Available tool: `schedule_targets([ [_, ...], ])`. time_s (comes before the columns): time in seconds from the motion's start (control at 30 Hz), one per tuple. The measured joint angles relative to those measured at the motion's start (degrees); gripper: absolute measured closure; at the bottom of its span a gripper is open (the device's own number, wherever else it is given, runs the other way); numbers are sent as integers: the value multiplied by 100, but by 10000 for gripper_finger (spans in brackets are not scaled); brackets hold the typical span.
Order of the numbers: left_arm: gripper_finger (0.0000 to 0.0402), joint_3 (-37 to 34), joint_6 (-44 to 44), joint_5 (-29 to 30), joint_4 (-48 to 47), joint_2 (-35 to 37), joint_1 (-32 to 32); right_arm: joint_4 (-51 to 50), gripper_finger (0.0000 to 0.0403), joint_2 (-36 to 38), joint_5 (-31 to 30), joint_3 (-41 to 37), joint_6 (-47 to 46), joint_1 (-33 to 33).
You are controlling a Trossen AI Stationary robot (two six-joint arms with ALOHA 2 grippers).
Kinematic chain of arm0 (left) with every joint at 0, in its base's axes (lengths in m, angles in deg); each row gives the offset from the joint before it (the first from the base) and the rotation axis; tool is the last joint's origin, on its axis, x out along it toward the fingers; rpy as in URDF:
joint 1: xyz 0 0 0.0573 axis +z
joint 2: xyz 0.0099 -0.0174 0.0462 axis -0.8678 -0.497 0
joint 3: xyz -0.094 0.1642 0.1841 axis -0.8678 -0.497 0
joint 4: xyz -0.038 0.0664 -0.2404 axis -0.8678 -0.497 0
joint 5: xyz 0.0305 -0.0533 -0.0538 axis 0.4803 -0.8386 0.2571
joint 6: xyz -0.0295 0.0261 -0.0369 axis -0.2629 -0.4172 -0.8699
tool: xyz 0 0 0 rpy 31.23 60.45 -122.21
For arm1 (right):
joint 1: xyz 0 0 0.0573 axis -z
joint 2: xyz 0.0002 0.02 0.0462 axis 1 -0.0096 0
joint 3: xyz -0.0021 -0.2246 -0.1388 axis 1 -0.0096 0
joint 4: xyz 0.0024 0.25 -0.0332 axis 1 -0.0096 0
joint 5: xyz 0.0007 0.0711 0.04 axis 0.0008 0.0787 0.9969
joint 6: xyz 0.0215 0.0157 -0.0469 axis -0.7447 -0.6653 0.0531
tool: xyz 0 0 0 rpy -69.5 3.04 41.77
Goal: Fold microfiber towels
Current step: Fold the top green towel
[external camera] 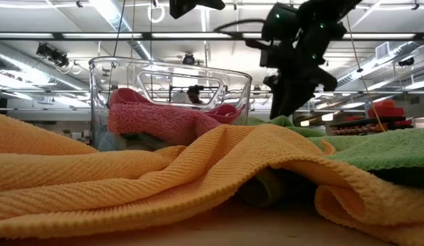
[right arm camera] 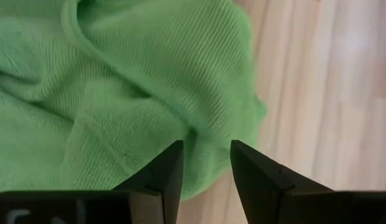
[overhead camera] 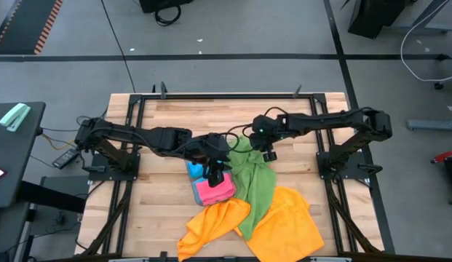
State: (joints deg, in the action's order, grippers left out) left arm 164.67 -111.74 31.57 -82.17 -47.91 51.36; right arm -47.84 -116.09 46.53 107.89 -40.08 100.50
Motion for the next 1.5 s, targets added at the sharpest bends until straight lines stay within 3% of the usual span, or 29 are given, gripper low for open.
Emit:
schedule_targets([
  [0.3,269,0,2,17,11,0,4,743,262,0,-494,-547,-349,-189],
  [0.9,280,0,4,20,11,0,4,1661,265,0,-686,-563,-789,-310],
  [1.27,277,0,-27,20,36,0,4,2126,326,-431,-658,-566,-942,-310],
  [1.5,286,0,-144,20,6,0,-4,1990,391,-240,-655,-566,-953,-310],
])
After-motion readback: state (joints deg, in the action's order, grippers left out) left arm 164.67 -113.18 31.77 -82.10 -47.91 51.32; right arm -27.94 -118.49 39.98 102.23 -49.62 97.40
